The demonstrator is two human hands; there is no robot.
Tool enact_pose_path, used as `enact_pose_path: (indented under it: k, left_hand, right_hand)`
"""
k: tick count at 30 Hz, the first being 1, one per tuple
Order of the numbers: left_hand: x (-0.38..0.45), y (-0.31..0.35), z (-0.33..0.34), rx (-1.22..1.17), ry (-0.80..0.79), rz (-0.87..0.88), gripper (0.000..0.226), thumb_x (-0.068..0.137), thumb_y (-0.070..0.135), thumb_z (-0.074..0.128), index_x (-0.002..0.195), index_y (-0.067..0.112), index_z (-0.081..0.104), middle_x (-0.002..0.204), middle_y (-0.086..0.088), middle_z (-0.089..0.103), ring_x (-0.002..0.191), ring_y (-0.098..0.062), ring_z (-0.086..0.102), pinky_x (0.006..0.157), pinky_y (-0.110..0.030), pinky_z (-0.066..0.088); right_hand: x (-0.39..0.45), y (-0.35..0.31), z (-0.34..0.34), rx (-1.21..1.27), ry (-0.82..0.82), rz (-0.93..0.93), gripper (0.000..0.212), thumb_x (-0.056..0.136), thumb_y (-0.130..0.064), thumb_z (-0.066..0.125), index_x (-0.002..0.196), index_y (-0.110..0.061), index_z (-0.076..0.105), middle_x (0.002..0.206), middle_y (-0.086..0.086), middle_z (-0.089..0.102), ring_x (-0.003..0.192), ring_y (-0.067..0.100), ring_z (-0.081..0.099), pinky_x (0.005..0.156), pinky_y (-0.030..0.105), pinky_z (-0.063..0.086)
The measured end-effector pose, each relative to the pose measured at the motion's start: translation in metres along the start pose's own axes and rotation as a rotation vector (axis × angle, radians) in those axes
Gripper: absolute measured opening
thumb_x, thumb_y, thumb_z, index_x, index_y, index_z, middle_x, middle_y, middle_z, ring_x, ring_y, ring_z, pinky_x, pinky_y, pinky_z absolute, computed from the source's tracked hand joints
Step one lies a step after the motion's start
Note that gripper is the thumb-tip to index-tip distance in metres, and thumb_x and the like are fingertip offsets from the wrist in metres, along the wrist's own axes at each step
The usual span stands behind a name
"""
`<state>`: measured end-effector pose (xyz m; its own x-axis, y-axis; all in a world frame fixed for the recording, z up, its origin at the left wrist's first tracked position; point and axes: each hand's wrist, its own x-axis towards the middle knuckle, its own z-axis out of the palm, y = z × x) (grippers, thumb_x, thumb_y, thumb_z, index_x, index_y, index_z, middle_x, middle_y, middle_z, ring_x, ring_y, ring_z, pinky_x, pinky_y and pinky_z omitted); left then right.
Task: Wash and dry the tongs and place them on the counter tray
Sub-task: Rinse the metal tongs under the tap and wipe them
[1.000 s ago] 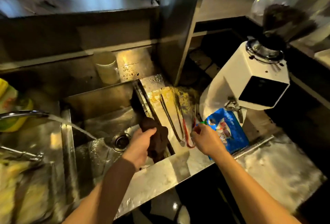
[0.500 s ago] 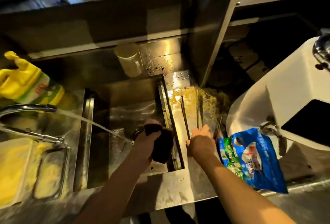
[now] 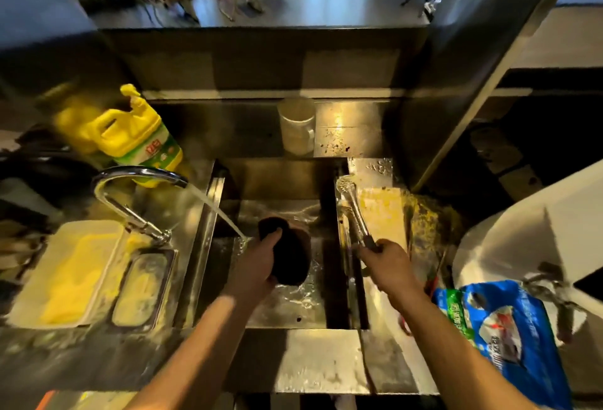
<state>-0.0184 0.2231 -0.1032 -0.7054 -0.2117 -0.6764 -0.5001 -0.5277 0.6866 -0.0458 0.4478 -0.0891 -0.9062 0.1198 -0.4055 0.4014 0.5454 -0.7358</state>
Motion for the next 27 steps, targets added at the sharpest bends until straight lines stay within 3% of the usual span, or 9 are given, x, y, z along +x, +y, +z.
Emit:
enact_pose_path:
  k: [2, 4, 7, 11, 18, 19, 22, 24, 27]
  left_hand:
    - [0.002, 0.014, -0.015, -0.027, 0.024, 0.022, 0.044, 0.093, 0.031, 0.06, 0.132, 0.011, 0.056, 0.136, -0.019, 0.059, 0.122, -0.04, 0.058, 0.095, -0.049, 0.051]
    - [0.005, 0.029, -0.04, -0.092, 0.031, 0.036, 0.049, 0.1, 0.034, 0.05, 0.138, 0.003, 0.05, 0.137, -0.023, 0.056, 0.125, -0.044, 0.054, 0.099, -0.052, 0.046]
    - [0.01, 0.05, -0.07, -0.197, 0.043, 0.042, 0.034, 0.1, 0.035, 0.048, 0.12, 0.01, 0.061, 0.111, -0.014, 0.066, 0.096, -0.027, 0.066, 0.083, -0.039, 0.052]
    - [0.016, 0.068, -0.095, -0.246, 0.0, 0.047, 0.016, 0.098, 0.024, 0.05, 0.1, 0.012, 0.06, 0.092, -0.009, 0.06, 0.087, -0.022, 0.059, 0.085, -0.038, 0.049]
    - [0.033, 0.087, -0.103, -0.016, 0.137, 0.038, 0.014, 0.1, 0.02, 0.052, 0.093, 0.009, 0.058, 0.065, -0.005, 0.06, 0.047, -0.01, 0.064, 0.041, -0.022, 0.05]
    - [0.036, 0.09, -0.102, 0.025, 0.174, 0.043, 0.016, 0.098, 0.018, 0.055, 0.088, 0.006, 0.058, 0.063, -0.006, 0.063, 0.045, -0.011, 0.064, 0.041, -0.023, 0.052]
    - [0.049, 0.104, -0.103, -0.024, 0.201, 0.05, 0.011, 0.095, 0.011, 0.059, 0.103, 0.004, 0.058, 0.095, -0.016, 0.063, 0.077, -0.025, 0.066, 0.081, -0.044, 0.057]
    - [0.056, 0.106, -0.099, 0.012, 0.204, 0.027, 0.018, 0.094, 0.009, 0.059, 0.111, 0.003, 0.058, 0.093, -0.014, 0.062, 0.075, -0.027, 0.062, 0.074, -0.045, 0.055]
    - [0.054, 0.095, -0.082, 0.056, 0.109, -0.015, 0.002, 0.092, 0.008, 0.058, 0.09, 0.007, 0.059, 0.082, -0.013, 0.064, 0.073, -0.03, 0.066, 0.056, -0.039, 0.056]
  right_hand:
    - [-0.016, -0.018, 0.012, 0.177, -0.128, 0.03, 0.018, 0.085, -0.016, 0.071, 0.071, -0.014, 0.059, 0.046, -0.003, 0.061, 0.041, 0.012, 0.058, 0.041, 0.023, 0.04]
    - [-0.034, -0.039, 0.035, 0.3, -0.266, 0.048, 0.013, 0.081, -0.003, 0.068, 0.079, -0.012, 0.058, 0.058, 0.005, 0.066, 0.044, 0.018, 0.057, 0.04, 0.025, 0.039]
    - [-0.053, -0.062, 0.069, 0.401, -0.438, 0.066, 0.023, 0.083, 0.003, 0.06, 0.103, -0.009, 0.063, 0.082, 0.014, 0.07, 0.046, 0.015, 0.053, 0.038, 0.024, 0.037]
    - [-0.07, -0.084, 0.105, 0.431, -0.555, 0.1, 0.021, 0.089, 0.004, 0.056, 0.106, -0.004, 0.066, 0.085, 0.011, 0.067, 0.048, 0.011, 0.055, 0.039, 0.024, 0.043]
    - [-0.082, -0.116, 0.141, 0.28, -0.496, 0.085, 0.012, 0.088, 0.004, 0.056, 0.094, -0.002, 0.065, 0.052, 0.002, 0.056, 0.036, 0.009, 0.046, 0.034, 0.02, 0.033]
    - [-0.084, -0.117, 0.142, 0.259, -0.494, 0.077, 0.012, 0.087, 0.003, 0.057, 0.096, -0.001, 0.064, 0.05, 0.002, 0.053, 0.034, 0.009, 0.044, 0.034, 0.02, 0.033]
    - [-0.089, -0.11, 0.136, 0.202, -0.497, 0.056, 0.012, 0.086, 0.001, 0.057, 0.096, -0.001, 0.064, 0.047, 0.0, 0.052, 0.032, 0.009, 0.042, 0.033, 0.017, 0.03]
    - [-0.087, -0.109, 0.129, 0.174, -0.478, 0.035, 0.01, 0.086, 0.001, 0.059, 0.091, -0.005, 0.065, 0.045, -0.004, 0.052, 0.031, 0.008, 0.042, 0.033, 0.017, 0.03]
    - [-0.075, -0.114, 0.127, 0.128, -0.425, -0.012, 0.009, 0.084, 0.001, 0.059, 0.085, -0.005, 0.065, 0.045, -0.003, 0.049, 0.032, 0.009, 0.04, 0.034, 0.019, 0.03]
